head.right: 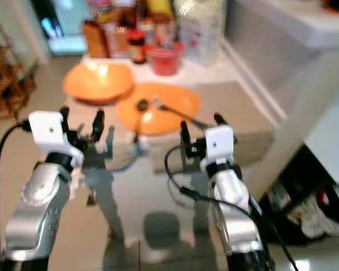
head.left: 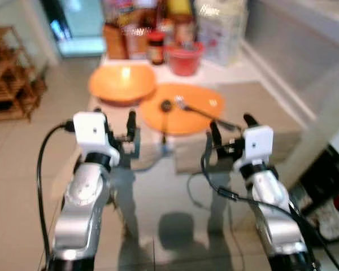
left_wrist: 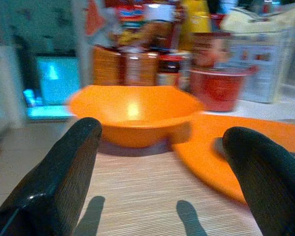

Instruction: Setting the table

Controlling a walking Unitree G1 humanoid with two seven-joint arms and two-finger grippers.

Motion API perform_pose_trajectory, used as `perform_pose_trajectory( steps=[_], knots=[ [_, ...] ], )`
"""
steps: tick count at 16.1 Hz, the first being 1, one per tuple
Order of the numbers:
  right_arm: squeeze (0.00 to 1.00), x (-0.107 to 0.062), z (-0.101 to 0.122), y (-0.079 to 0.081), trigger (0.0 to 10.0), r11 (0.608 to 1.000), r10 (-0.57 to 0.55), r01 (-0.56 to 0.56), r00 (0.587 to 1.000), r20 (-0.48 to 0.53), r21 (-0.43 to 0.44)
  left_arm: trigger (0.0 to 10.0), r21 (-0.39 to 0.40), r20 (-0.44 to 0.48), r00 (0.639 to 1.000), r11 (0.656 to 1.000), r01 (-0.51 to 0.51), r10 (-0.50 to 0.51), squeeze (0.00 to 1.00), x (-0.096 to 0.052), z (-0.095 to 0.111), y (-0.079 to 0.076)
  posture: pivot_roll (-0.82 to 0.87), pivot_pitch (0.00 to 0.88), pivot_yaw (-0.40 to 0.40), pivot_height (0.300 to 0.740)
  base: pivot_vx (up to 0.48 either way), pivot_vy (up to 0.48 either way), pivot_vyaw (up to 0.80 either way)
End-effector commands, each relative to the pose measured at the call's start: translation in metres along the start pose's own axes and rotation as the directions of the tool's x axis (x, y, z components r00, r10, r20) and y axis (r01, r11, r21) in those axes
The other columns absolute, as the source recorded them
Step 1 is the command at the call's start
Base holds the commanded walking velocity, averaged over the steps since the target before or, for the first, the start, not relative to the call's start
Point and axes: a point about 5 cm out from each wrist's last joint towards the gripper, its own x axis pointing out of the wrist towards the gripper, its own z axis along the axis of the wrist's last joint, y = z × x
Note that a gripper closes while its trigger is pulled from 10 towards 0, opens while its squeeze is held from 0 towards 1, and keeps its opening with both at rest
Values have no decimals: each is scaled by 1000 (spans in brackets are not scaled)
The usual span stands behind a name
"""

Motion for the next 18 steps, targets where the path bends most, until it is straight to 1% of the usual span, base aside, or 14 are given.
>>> perform_pose_trajectory(
  steps=[1, 8, 12, 13, 14, 17, 18],
  knots=[
    [0, 2, 3, 4, 10000, 1000, 18, -18, 1000, 8, 5, 10000, 5, -14, 1000, 1000, -7, 7, 0, 1, -1, 1, -49, 0, 48, 740, 0, 0, 0],
    [0, -1, -3, 4, 10000, 1000, 17, -17, 1000, -15, 3, 10000, 25, -37, 999, 1000, 4, -3, 0, 2, -5, 0, -52, 0, 52, 740, 0, 0, 0],
    [0, -3, -4, -1, 10000, 1000, -11, 11, 1000, -20, -20, 10000, 20, -49, 999, 1000, 14, -13, 0, 2, -7, -1, -58, 0, 55, 740, 0, 0, 0],
    [0, -4, -6, -4, 10000, 999, -31, 30, 999, -28, -39, 10000, 22, -51, 999, 1000, 18, -17, 0, 2, -7, -2, -61, 0, 57, 740, 0, 0, 0],
    [0, -5, -7, -6, 10000, 999, -38, 37, 999, -33, -40, 10000, 15, -54, 998, 1000, 23, -23, 0, 4, -7, -2, -65, 0, 61, 740, 0, 0, 0],
    [0, -6, -7, -5, 10000, 999, -36, 35, 999, -34, -35, 10000, 35, -45, 999, 999, 24, -22, 0, 5, -5, -1, -66, 0, 63, 740, 0, 0, 0],
    [0, -6, -7, -4, 10000, 999, -35, 34, 999, -35, -34, 10000, 33, -43, 999, 999, 21, -20, 0, 6, -5, -1, -66, 0, 62, 740, 266, -394, 0]
  ],
)
